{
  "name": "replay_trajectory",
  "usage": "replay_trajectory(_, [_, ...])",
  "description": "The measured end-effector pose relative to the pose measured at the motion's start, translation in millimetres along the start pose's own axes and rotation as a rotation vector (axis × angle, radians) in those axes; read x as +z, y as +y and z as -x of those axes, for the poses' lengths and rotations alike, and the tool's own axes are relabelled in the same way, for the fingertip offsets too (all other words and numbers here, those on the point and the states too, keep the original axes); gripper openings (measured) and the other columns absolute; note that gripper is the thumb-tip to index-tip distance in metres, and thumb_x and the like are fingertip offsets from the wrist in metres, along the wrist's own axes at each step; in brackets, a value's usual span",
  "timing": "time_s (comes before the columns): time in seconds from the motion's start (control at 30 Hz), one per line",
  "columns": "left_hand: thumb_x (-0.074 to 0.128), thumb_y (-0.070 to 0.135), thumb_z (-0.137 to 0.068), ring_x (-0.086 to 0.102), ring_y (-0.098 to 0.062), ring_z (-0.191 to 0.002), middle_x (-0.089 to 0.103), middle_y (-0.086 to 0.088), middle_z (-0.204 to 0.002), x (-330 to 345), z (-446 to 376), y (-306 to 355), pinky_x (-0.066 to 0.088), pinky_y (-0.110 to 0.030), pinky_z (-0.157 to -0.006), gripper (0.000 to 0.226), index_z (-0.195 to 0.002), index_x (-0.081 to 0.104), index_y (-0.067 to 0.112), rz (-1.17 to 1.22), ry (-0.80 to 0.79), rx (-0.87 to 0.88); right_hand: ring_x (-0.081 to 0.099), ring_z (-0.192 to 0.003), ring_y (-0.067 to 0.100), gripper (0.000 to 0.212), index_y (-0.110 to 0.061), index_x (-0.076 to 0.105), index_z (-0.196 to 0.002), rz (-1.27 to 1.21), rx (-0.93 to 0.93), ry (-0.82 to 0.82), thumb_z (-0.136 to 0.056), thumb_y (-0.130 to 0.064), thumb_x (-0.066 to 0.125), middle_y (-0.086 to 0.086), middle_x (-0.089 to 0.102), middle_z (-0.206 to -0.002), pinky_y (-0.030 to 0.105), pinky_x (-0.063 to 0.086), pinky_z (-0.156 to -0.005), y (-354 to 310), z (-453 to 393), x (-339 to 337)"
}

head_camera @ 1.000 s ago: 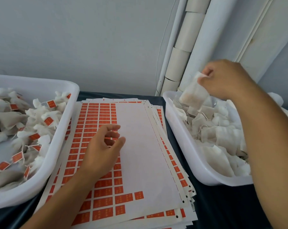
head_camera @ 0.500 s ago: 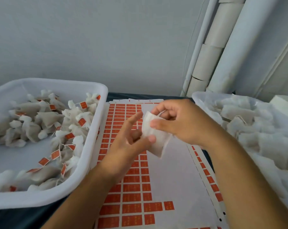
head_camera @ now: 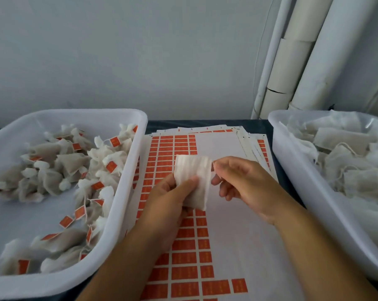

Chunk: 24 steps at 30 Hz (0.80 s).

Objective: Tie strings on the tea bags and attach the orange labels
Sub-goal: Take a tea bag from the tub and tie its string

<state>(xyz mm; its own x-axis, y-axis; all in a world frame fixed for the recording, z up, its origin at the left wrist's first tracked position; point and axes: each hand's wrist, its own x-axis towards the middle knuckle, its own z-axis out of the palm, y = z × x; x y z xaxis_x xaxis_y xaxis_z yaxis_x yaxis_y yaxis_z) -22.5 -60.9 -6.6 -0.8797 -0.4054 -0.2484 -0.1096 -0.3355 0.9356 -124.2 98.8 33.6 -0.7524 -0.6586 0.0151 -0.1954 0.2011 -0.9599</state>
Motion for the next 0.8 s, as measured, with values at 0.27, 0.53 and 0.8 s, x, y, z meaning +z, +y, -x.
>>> replay_trajectory(0.27, [0.081,0.026,-0.080,0.068,-0.035,-0.113,0.072,-0.009,-0.119,5.5,8.3,2.9,0.060,-0.046,-0.089,0.046,-0.123,0.065,0.023,0.163,-0.106,-0.168,0.064,-0.064,0.013,0.025,-0.023,0.074,-0.082,-0.024,-0.054,0.061,-0.102,-0.026,0.059,-0.004,0.068,-0.072,0.021,0.052,-0.061,1.5,8.1,-1.2])
replay_trajectory(0.53, [0.085,0.056,-0.061,0.067,-0.018,-0.111,0.072,0.021,-0.107,11.2,16.2,4.6,0.059,-0.027,-0.082,0.063,-0.117,0.058,0.049,-0.116,-0.276,-0.010,0.055,-0.061,0.012,0.022,-0.017,0.067,-0.077,-0.445,0.026,-0.064,-0.092,-0.030,0.057,0.001,0.059,-0.075,0.026,0.046,-0.054,1.2,8.7,0.3])
replay_trajectory(0.8, [0.081,0.058,-0.075,0.064,0.009,-0.088,0.062,0.022,-0.096,14.5,18.0,-1.7,0.052,-0.010,-0.055,0.050,-0.109,0.045,0.052,-0.639,-0.110,0.233,0.053,-0.061,0.012,0.021,-0.016,0.063,-0.077,-0.672,0.041,-0.071,-0.094,-0.027,0.059,0.002,0.058,-0.079,0.024,0.044,-0.053,3.0,7.9,-2.6])
